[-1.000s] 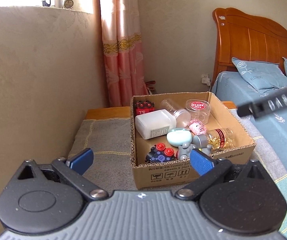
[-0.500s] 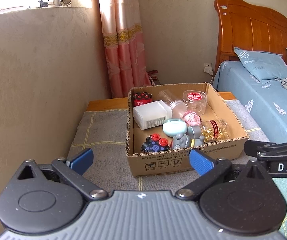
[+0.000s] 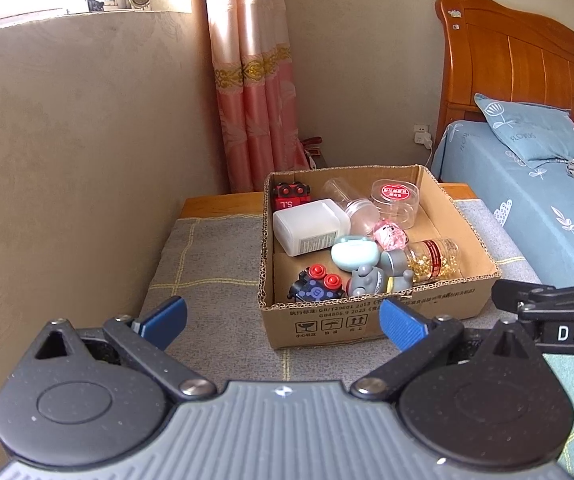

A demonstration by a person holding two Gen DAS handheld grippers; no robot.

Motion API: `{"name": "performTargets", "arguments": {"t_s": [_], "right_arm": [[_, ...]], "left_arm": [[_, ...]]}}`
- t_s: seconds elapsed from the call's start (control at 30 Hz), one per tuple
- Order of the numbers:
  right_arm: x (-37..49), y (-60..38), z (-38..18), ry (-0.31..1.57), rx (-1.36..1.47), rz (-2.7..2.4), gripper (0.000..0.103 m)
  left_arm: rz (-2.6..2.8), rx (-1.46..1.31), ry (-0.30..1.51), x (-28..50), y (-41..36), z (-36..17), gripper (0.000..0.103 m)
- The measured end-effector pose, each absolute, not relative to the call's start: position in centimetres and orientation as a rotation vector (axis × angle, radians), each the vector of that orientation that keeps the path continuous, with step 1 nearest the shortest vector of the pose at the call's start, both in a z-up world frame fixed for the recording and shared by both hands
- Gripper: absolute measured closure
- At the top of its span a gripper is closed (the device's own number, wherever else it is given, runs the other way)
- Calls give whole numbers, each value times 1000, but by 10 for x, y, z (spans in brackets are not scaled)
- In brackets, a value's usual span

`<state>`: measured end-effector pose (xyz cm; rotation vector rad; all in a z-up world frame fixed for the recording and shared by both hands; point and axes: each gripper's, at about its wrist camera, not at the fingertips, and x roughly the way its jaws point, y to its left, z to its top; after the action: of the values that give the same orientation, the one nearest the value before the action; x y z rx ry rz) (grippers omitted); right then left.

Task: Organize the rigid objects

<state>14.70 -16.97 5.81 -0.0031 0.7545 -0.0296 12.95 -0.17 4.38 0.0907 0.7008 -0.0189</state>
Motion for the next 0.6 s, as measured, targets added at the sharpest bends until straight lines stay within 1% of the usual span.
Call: {"name": "performTargets", "arguments": {"t_s": [0.6], "right_arm": [[146, -171, 61, 743, -5, -39, 0]], "left_arm": [[-16, 95, 698, 130, -4, 46, 1]]}}
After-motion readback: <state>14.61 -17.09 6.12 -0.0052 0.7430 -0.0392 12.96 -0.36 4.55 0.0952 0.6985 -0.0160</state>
